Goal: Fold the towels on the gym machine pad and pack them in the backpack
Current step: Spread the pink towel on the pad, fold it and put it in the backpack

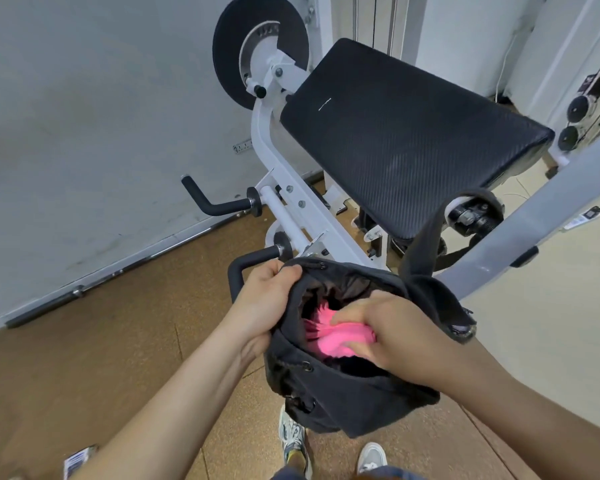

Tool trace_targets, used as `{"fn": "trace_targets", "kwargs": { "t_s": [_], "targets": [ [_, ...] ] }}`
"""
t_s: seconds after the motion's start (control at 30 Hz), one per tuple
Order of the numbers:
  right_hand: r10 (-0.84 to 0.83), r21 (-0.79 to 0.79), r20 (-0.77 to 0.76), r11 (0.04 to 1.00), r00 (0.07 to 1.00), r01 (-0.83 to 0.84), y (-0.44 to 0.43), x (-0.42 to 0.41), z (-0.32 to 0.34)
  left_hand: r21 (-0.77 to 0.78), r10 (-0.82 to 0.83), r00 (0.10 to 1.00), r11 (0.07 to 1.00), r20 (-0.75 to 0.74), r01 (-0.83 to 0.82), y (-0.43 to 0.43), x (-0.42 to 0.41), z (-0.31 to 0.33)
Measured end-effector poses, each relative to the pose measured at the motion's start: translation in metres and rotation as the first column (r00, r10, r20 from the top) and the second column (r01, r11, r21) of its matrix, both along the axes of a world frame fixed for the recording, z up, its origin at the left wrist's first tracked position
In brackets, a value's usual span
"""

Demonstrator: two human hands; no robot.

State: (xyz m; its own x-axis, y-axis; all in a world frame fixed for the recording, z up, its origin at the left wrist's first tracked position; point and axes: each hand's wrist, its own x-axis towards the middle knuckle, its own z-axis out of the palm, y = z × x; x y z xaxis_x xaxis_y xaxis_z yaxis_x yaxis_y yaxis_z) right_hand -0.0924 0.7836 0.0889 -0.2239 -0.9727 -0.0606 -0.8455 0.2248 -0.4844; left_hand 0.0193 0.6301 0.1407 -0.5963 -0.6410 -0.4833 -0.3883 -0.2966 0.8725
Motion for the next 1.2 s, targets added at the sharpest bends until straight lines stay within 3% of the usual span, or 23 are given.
{"fn": "trace_targets", "kwargs": {
  "t_s": [0.07, 0.1, 0.13, 0.17, 0.23, 0.27, 0.3, 0.33, 0.37, 0.4, 0.47, 0.57, 0.7, 0.83, 0.93, 1.07, 1.2],
  "targets": [
    [0.104, 0.082, -0.125, 0.992, 0.987, -0.095, -0.003, 0.006, -0.013, 0.070, 0.080, 0.996, 0.995, -0.031, -0.078, 0.004, 0.000, -0.002],
    [0.126, 0.208, -0.205, 0.975, 0.971, -0.083, -0.003, 0.008, -0.021, 0.099, 0.102, 0.994, 0.990, -0.049, -0.097, 0.006, 0.000, -0.002],
    [0.135, 0.311, -0.228, 0.949, 0.964, -0.060, -0.002, 0.009, -0.027, 0.125, 0.115, 0.991, 0.986, -0.070, -0.106, 0.010, 0.000, -0.001],
    [0.108, 0.294, -0.204, 0.955, 0.973, -0.045, -0.002, 0.010, -0.026, 0.144, 0.127, 0.988, 0.983, -0.086, -0.114, 0.012, 0.000, 0.002],
    [-0.077, 0.060, 0.096, 0.996, 0.992, 0.072, 0.002, 0.013, -0.008, 0.170, 0.163, 0.980, 0.975, -0.113, -0.142, 0.014, -0.001, 0.007],
    [-0.148, -0.036, 0.348, 0.985, 0.926, 0.171, 0.007, 0.013, 0.005, 0.185, 0.182, 0.975, 0.970, -0.129, -0.157, 0.014, -0.002, 0.008],
    [-0.160, -0.051, 0.586, 0.971, 0.794, 0.233, 0.013, 0.014, 0.019, 0.202, 0.196, 0.970, 0.965, -0.142, -0.165, 0.014, -0.004, 0.010],
    [-0.145, -0.012, 0.740, 0.973, 0.656, 0.229, 0.020, 0.018, 0.031, 0.217, 0.199, 0.968, 0.962, -0.154, -0.164, 0.015, -0.005, 0.011],
    [-0.116, 0.002, 0.760, 0.984, 0.640, 0.175, 0.026, 0.025, 0.040, 0.236, 0.191, 0.967, 0.960, -0.167, -0.149, 0.018, -0.006, 0.012],
    [-0.097, -0.007, 0.681, 0.990, 0.726, 0.139, 0.028, 0.031, 0.042, 0.262, 0.173, 0.968, 0.957, -0.184, -0.122, 0.021, -0.009, 0.014],
    [-0.152, -0.134, 0.420, 0.965, 0.895, 0.227, 0.028, 0.035, 0.034, 0.302, 0.096, 0.969, 0.953, -0.227, -0.024, 0.027, -0.013, 0.019],
    [-0.261, -0.266, 0.509, 0.858, 0.820, 0.438, 0.022, 0.033, 0.029, 0.172, -0.066, 0.956, 0.978, -0.285, 0.119, 0.024, -0.013, 0.019],
    [-0.300, -0.206, 0.629, 0.825, 0.717, 0.527, 0.019, 0.033, 0.022, -0.250, -0.238, 0.967, 0.945, -0.092, 0.209, 0.025, 0.015, -0.005],
    [-0.301, -0.228, 0.650, 0.799, 0.698, 0.556, 0.014, 0.032, 0.020, -0.274, -0.419, 0.907, 0.867, 0.051, 0.416, 0.049, 0.046, -0.043],
    [-0.234, -0.306, 0.576, 0.827, 0.783, 0.472, 0.010, 0.031, 0.022, -0.344, -0.347, 0.935, 0.872, 0.070, 0.349, 0.051, 0.048, -0.054],
    [-0.205, -0.257, 0.516, 0.889, 0.831, 0.379, 0.005, 0.026, 0.018, -0.062, -0.087, 0.952, 0.995, -0.292, 0.072, 0.036, 0.052, -0.036],
    [-0.074, -0.214, 0.354, 0.964, 0.932, 0.158, -0.008, 0.033, 0.015, -0.056, 0.028, 0.940, 0.997, -0.341, -0.050, 0.003, 0.052, -0.009]
  ]
}}
